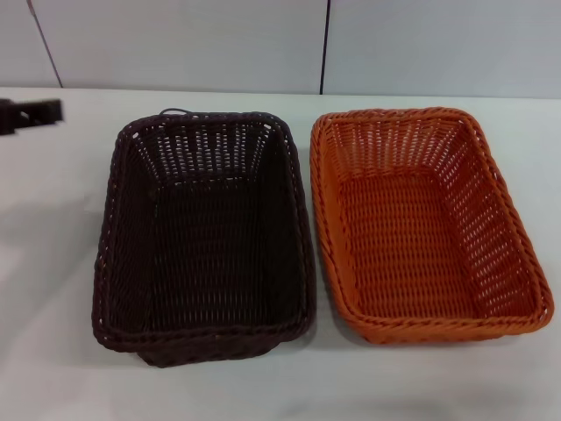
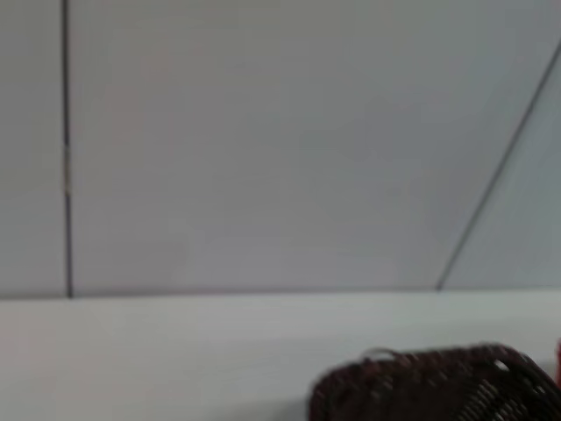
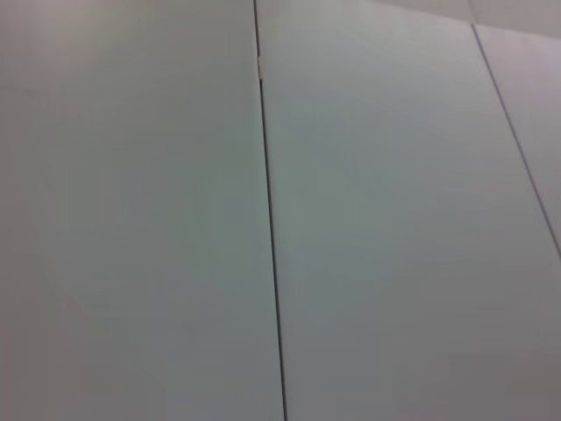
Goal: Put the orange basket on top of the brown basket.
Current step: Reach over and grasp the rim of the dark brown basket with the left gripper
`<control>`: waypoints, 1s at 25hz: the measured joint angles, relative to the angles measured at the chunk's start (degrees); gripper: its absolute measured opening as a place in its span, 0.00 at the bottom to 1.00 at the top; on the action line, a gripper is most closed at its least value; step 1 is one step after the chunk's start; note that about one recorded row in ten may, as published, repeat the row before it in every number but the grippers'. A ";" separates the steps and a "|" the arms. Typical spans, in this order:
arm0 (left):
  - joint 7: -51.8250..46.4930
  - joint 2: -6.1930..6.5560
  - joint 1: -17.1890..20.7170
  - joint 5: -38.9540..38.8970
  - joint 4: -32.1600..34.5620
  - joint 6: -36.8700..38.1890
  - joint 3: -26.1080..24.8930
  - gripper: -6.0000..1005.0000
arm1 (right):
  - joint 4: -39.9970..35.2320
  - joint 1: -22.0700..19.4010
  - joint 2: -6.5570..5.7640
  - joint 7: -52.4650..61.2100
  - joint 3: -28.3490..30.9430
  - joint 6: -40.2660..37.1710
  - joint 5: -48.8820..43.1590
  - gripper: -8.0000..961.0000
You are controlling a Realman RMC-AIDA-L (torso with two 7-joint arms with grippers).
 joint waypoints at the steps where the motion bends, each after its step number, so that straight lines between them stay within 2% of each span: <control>1: 0.00 0.00 0.00 0.00 0.00 0.00 0.00 0.80 | -0.17 0.16 0.00 0.02 -0.01 0.15 0.00 0.77; 2: -3.59 -0.05 -0.97 3.94 -0.32 0.01 5.26 0.80 | -0.37 0.35 0.00 0.05 -0.02 0.34 0.00 0.77; 4: -6.19 -0.07 -1.70 6.89 -0.19 -0.07 8.76 0.80 | -0.54 0.65 0.00 0.08 -0.03 0.50 0.00 0.77; 5: -6.19 -0.07 -1.70 6.89 -0.19 -0.07 8.76 0.80 | -0.69 0.90 0.00 0.09 -0.03 0.53 0.00 0.77; 7: -11.88 -0.12 -2.96 12.95 0.16 -0.22 15.01 0.80 | -1.11 1.32 0.00 0.09 -0.03 0.54 0.00 0.77; 9: -15.61 -0.15 -3.80 16.37 0.21 -0.35 18.49 0.80 | -1.51 1.71 -0.02 0.10 -0.03 0.56 0.00 0.77; 10: -15.61 -0.15 -3.80 16.37 0.21 -0.35 18.49 0.80 | -1.67 1.91 -0.04 0.11 -0.03 0.58 0.00 0.77; 11: -19.49 -0.16 -4.72 20.12 0.46 -0.51 21.82 0.80 | -1.82 2.09 -0.05 0.11 -0.03 0.61 0.00 0.77; 13: -24.14 -0.17 -6.13 25.28 1.53 -1.00 25.09 0.80 | -2.39 2.63 -0.07 0.13 -0.03 0.64 0.00 0.77; 25: -33.66 -0.29 -7.61 30.83 9.56 -0.07 31.29 0.80 | -4.25 3.17 -0.18 0.23 -0.03 0.53 0.00 0.77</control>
